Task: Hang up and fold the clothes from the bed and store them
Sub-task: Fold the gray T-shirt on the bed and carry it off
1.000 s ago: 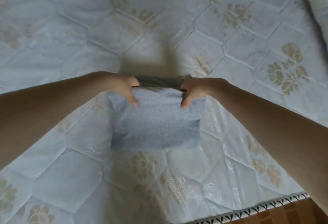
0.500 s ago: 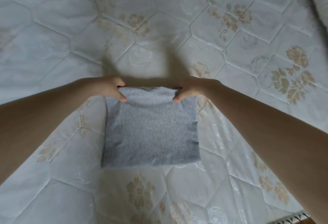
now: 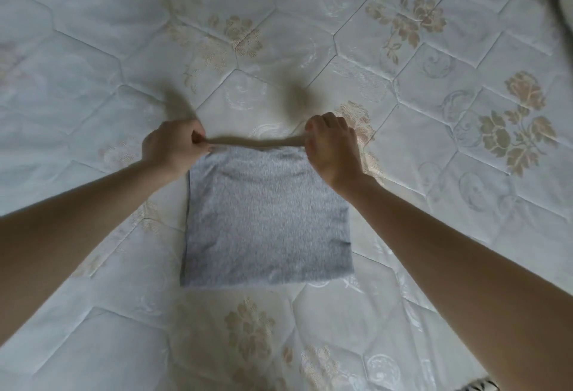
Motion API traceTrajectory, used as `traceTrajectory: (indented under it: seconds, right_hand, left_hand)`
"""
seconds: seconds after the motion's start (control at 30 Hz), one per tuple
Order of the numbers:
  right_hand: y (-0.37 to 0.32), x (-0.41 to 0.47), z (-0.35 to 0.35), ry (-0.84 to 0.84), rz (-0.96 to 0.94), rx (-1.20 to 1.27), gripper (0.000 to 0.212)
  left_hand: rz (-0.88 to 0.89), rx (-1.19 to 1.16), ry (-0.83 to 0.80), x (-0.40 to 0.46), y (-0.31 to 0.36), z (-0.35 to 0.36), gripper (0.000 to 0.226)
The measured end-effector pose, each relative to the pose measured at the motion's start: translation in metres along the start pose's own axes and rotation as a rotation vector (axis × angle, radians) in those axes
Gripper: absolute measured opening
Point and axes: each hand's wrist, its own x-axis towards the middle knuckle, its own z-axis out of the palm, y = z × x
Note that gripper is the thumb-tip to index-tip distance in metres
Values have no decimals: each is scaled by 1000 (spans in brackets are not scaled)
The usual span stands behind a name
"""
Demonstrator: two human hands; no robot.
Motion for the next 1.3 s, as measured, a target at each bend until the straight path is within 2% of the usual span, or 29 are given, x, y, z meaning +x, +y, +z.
traceTrajectory:
  seconds: [0.07,0.17,0.27,0.33,0.43,0.5,0.67,0.83,0.9,1.03,1.2,1.3]
  right_hand:
    - [-9,-15,7,134,-78,25,27]
    - [-21,-37,21,282,-159,50,34]
    - [-37,-56,42,217,-196,97,45]
    - [-38,-63,64,119,-230,65,50]
    - [-20,-64,91,50,-195,-67,57]
    - [-9,-62,100,68,-138,-113,60]
    - [0,-58,94,99,15,-153,59]
    - [6,-58,87,77,90,-187,59]
    - [-6,-67,88,108,76,-160,59]
    - [-36,-118,108,105,-6,-124,56]
    - [-21,-161,120,41,25,-186,57]
    - [2,-178,111,38,80,-208,58]
  left_hand:
    - [69,106,153,-11,4,9,20]
    - [327,212,349,-37,12,28,35]
    - [592,242,331,-62,30,65,46]
    - [670,248,276,-67,38,94,49]
    - [604,346,207,-63,36,123,57]
    - [572,365,237,-58,28,132,53]
    - [290,336,330,-41,11,123,50]
    - [178,302,291,-44,4,113,59]
    - [201,308,313,-56,17,114,62]
    - [410,315,296,-110,35,144,58]
    - [400,320,301,-154,0,162,54]
    - [361,307,372,-167,-26,161,53]
